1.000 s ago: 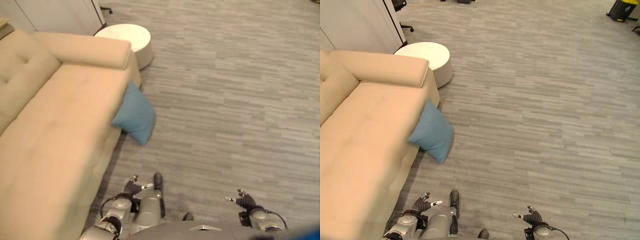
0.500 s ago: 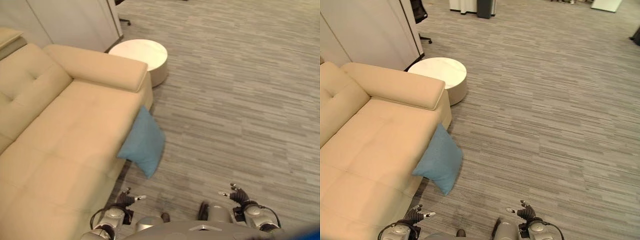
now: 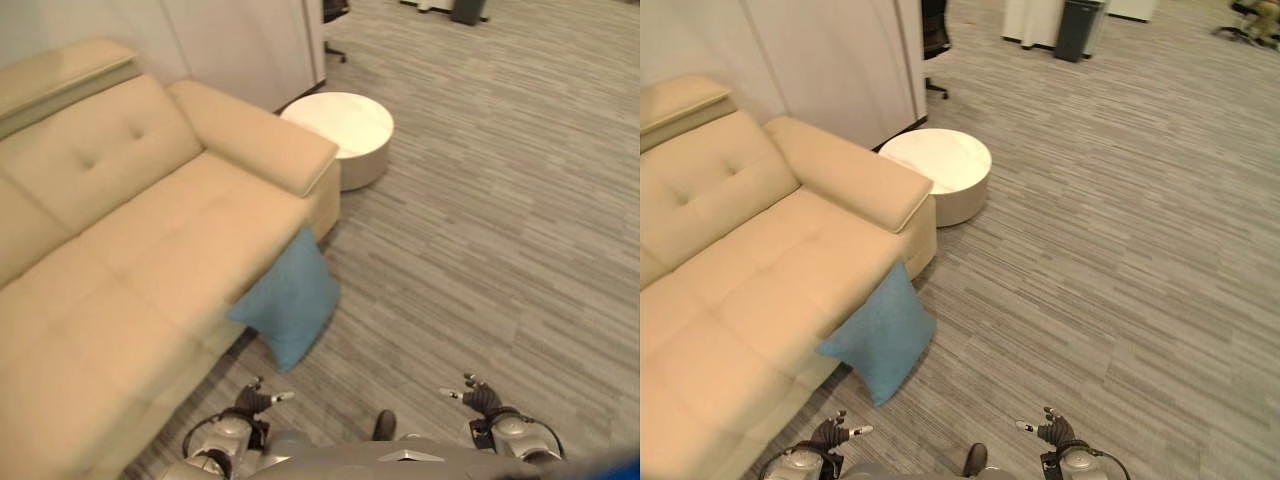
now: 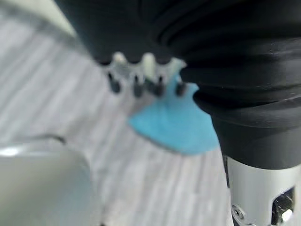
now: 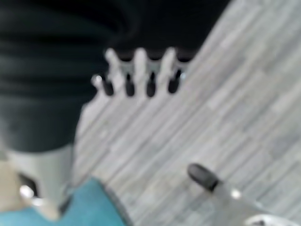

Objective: Pick up all the scattered cushions and arrange them neatly on the sofa.

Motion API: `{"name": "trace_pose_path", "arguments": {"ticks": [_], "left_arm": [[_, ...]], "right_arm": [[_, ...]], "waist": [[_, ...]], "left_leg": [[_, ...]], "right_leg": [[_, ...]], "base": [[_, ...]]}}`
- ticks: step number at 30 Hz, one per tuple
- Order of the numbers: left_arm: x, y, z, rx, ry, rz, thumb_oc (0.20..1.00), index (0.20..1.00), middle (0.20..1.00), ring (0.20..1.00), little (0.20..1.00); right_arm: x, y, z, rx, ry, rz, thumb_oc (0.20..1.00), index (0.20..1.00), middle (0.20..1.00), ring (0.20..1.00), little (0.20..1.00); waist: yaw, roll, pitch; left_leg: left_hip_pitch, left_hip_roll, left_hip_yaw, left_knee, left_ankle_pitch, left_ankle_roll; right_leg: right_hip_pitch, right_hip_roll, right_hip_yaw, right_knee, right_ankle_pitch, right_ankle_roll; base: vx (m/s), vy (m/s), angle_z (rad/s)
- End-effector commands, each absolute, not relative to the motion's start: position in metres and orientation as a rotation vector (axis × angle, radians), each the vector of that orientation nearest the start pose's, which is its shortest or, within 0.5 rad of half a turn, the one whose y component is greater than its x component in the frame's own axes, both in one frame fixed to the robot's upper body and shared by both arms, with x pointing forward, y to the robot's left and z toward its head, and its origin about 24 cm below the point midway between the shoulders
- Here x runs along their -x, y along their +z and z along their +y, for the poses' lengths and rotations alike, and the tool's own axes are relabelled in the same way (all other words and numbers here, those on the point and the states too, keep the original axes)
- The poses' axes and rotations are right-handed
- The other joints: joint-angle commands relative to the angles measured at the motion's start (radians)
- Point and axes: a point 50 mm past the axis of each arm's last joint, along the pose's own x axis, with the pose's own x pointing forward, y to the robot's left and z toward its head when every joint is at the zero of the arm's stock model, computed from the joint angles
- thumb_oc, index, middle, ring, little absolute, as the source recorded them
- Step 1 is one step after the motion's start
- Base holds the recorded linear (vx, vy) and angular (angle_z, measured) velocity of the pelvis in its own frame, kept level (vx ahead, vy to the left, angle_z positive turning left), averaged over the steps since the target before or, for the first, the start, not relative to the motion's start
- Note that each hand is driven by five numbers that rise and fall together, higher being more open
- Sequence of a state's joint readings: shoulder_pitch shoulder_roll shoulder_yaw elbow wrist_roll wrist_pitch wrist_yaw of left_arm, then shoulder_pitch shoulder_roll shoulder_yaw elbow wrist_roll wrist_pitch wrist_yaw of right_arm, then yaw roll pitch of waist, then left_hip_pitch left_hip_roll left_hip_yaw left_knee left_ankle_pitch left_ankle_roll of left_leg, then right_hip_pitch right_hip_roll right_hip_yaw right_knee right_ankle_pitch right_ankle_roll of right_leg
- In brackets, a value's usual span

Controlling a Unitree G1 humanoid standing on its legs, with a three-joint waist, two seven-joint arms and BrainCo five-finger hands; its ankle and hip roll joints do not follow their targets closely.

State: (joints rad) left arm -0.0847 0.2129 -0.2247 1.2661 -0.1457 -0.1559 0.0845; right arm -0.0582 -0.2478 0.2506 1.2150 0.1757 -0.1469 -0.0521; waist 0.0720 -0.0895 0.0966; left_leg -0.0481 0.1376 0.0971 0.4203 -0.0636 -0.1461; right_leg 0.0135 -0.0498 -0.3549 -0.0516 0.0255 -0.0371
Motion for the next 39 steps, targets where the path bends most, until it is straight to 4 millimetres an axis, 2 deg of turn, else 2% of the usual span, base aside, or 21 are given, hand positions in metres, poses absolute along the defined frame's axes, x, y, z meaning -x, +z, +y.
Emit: {"name": "trace_pose_path", "arguments": {"ticks": [1,2,4,5,7,9,10,12,13,14,16,17,18,19,21,22,23,25,29,33,39], "left_arm": [[-0.129,-0.155,0.205,-0.261,0.019,1.037,1.000,1.000,1.000,1.000,1.000],[-0.128,-0.156,0.204,-0.267,0.012,1.040,1.000,1.000,1.000,1.000,1.000],[-0.129,-0.155,0.206,-0.266,0.019,1.042,1.000,1.000,1.000,1.000,1.000],[-0.128,-0.155,0.206,-0.266,0.020,1.043,1.000,1.000,1.000,1.000,1.000],[-0.120,-0.158,0.210,-0.253,0.046,1.070,1.000,1.000,1.000,1.000,1.000],[-0.118,-0.158,0.212,-0.247,0.060,1.076,1.000,1.000,1.000,1.000,1.000],[-0.116,-0.158,0.215,-0.244,0.068,1.086,1.000,1.000,1.000,1.000,1.000],[-0.112,-0.159,0.218,-0.237,0.085,1.096,1.000,1.000,1.000,1.000,1.000],[-0.112,-0.159,0.218,-0.237,0.085,1.096,1.000,1.000,1.000,1.000,1.000],[-0.114,-0.158,0.221,-0.238,0.087,1.093,1.000,1.000,1.000,1.000,1.000],[-0.117,-0.157,0.222,-0.248,0.078,1.086,1.000,1.000,1.000,1.000,1.000],[-0.118,-0.156,0.221,-0.251,0.072,1.081,1.000,1.000,1.000,1.000,1.000],[-0.120,-0.156,0.220,-0.249,0.070,1.073,1.000,1.000,1.000,1.000,1.000],[-0.120,-0.156,0.220,-0.249,0.070,1.073,1.000,1.000,1.000,1.000,1.000],[-0.122,-0.155,0.220,-0.255,0.066,1.060,1.000,1.000,1.000,1.000,1.000],[-0.122,-0.155,0.220,-0.254,0.066,1.060,1.000,1.000,1.000,1.000,1.000],[-0.125,-0.154,0.221,-0.263,0.063,1.053,1.000,1.000,1.000,1.000,1.000],[-0.126,-0.154,0.222,-0.271,0.060,1.048,1.000,1.000,1.000,1.000,1.000],[-0.125,-0.153,0.224,-0.275,0.066,1.048,1.000,1.000,1.000,1.000,1.000],[-0.118,-0.155,0.226,-0.271,0.077,1.070,1.000,1.000,1.000,1.000,1.000],[-0.119,-0.155,0.223,-0.251,0.079,1.066,1.000,1.000,1.000,1.000,1.000]], "right_arm": [[-0.120,-0.149,-0.240,0.229,-0.135,1.016,1.000,1.000,1.000,1.000,1.000],[-0.119,-0.149,-0.241,0.223,-0.152,1.016,1.000,1.000,1.000,1.000,1.000],[-0.122,-0.148,-0.241,0.217,-0.158,1.004,1.000,1.000,1.000,1.000,1.000],[-0.122,-0.148,-0.240,0.218,-0.157,1.004,1.000,1.000,1.000,1.000,1.000],[-0.126,-0.148,-0.236,0.234,-0.128,1.000,1.000,1.000,1.000,1.000,1.000],[-0.127,-0.148,-0.233,0.237,-0.116,0.997,1.000,1.000,1.000,1.000,1.000],[-0.128,-0.148,-0.232,0.231,-0.113,0.995,1.000,1.000,1.000,1.000,1.000],[-0.130,-0.149,-0.227,0.230,-0.095,0.991,1.000,1.000,1.000,1.000,1.000],[-0.130,-0.149,-0.227,0.230,-0.095,0.991,1.000,1.000,1.000,1.000,1.000],[-0.134,-0.147,-0.227,0.228,-0.096,0.982,1.000,1.000,1.000,1.000,1.000],[-0.135,-0.147,-0.225,0.225,-0.091,0.979,1.000,1.000,1.000,1.000,1.000],[-0.135,-0.147,-0.225,0.226,-0.088,0.976,1.000,1.000,1.000,1.000,1.000],[-0.135,-0.147,-0.225,0.222,-0.086,0.972,1.000,1.000,1.000,1.000,1.000],[-0.136,-0.147,-0.225,0.222,-0.086,0.972,1.000,1.000,1.000,1.000,1.000],[-0.140,-0.145,-0.224,0.224,-0.081,0.954,1.000,1.000,1.000,1.000,1.000],[-0.140,-0.145,-0.224,0.224,-0.081,0.954,1.000,1.000,1.000,1.000,1.000],[-0.144,-0.144,-0.222,0.227,-0.069,0.942,1.000,1.000,1.000,1.000,1.000],[-0.144,-0.144,-0.220,0.228,-0.062,0.940,1.000,1.000,1.000,1.000,1.000],[-0.144,-0.144,-0.219,0.232,-0.054,0.941,1.000,1.000,1.000,1.000,1.000],[-0.140,-0.146,-0.218,0.243,-0.040,0.957,1.000,1.000,1.000,1.000,1.000],[-0.136,-0.146,-0.222,0.247,-0.041,0.954,1.000,1.000,1.000,1.000,1.000]], "waist": [[-0.042,0.015,0.007],[-0.057,0.022,0.003],[-0.070,0.029,0.000],[-0.069,0.028,0.002],[-0.047,0.031,0.002],[-0.032,0.033,0.001],[-0.034,0.033,-0.002],[-0.023,0.038,-0.003],[-0.022,0.037,-0.002],[-0.025,0.048,0.006],[-0.035,0.048,0.009],[-0.042,0.049,0.008],[-0.049,0.050,0.008],[-0.048,0.052,0.005],[-0.056,0.053,0.006],[-0.057,0.054,0.007],[-0.077,0.047,0.016],[-0.085,0.040,0.015],[-0.085,0.033,0.015],[-0.071,0.022,0.001],[-0.053,0.018,-0.002]], "left_leg": [[-0.011,-0.051,0.114,-0.206,0.026,0.067],[-0.045,-0.046,0.212,-0.256,0.067,0.067],[-0.075,-0.025,0.327,-0.283,0.106,0.051],[-0.069,-0.026,0.329,-0.282,0.101,0.048],[-0.058,-0.059,0.293,-0.303,0.084,0.069],[-0.069,-0.074,0.267,-0.302,0.100,0.083],[-0.059,-0.073,0.276,-0.311,0.098,0.088],[-0.006,-0.096,0.271,-0.329,0.049,0.113],[-0.005,-0.098,0.272,-0.330,0.049,0.114],[0.016,-0.102,0.272,-0.339,0.055,0.138],[0.041,-0.117,0.241,-0.343,0.038,0.148],[0.050,-0.125,0.221,-0.348,0.034,0.150],[0.060,-0.134,0.201,-0.355,0.029,0.150],[0.057,-0.132,0.201,-0.355,0.031,0.150],[0.067,-0.139,0.154,-0.361,0.019,0.143],[0.067,-0.139,0.153,-0.360,0.018,0.143],[0.083,-0.150,0.105,-0.361,0.008,0.138],[0.087,-0.156,0.072,-0.361,0.003,0.133],[0.098,-0.159,0.035,-0.364,-0.005,0.122],[0.092,-0.157,-0.002,-0.355,-0.001,0.106],[0.044,-0.107,-0.045,-0.339,0.031,0.059]], "right_leg": [[0.006,-0.067,0.054,0.080,-0.013,0.139],[0.022,-0.055,0.023,0.070,-0.024,0.139],[0.044,-0.038,0.003,0.062,-0.047,0.141],[0.048,-0.039,0.006,0.063,-0.052,0.142],[0.064,-0.032,0.007,0.089,-0.085,0.141],[0.060,-0.035,0.003,0.109,-0.081,0.136],[0.060,-0.043,0.001,0.149,-0.089,0.139],[0.036,-0.102,-0.017,0.314,-0.107,0.176],[0.034,-0.106,-0.016,0.320,-0.110,0.178],[-0.006,-0.134,-0.028,0.424,-0.062,0.181],[-0.032,-0.143,0.008,0.470,-0.043,0.181],[-0.047,-0.130,0.049,0.460,-0.044,0.176],[-0.061,-0.115,0.082,0.436,-0.044,0.172],[-0.062,-0.113,0.082,0.432,-0.041,0.170],[-0.100,-0.118,0.149,0.333,-0.015,0.175],[-0.099,-0.118,0.148,0.332,-0.016,0.175],[-0.125,-0.104,0.254,0.267,0.013,0.190],[-0.139,-0.097,0.314,0.220,0.039,0.200],[-0.140,-0.106,0.294,0.176,0.062,0.209],[-0.095,-0.100,0.264,0.162,0.038,0.206],[-0.040,-0.077,0.166,0.133,-0.018,0.174]], "base": [[0.07,-0.040,1.06],[0.08,-0.031,0.98],[0.16,-0.024,0.62],[0.23,0.034,0.41],[0.19,0.077,0.13],[0.10,0.074,-0.41],[0.20,0.166,-0.41],[0.26,0.197,-0.03],[0.18,0.185,-0.03],[0.10,0.135,0.03],[0.16,0.104,0.30],[0.17,0.037,0.57],[0.12,0.019,0.62],[0.15,-0.023,0.96],[0.14,-0.055,0.80],[0.18,-0.075,0.39],[0.17,-0.073,0.50],[0.17,-0.086,0.57],[0.09,-0.066,0.70],[0.11,-0.158,0.52],[0.01,-0.188,0.48]]}}
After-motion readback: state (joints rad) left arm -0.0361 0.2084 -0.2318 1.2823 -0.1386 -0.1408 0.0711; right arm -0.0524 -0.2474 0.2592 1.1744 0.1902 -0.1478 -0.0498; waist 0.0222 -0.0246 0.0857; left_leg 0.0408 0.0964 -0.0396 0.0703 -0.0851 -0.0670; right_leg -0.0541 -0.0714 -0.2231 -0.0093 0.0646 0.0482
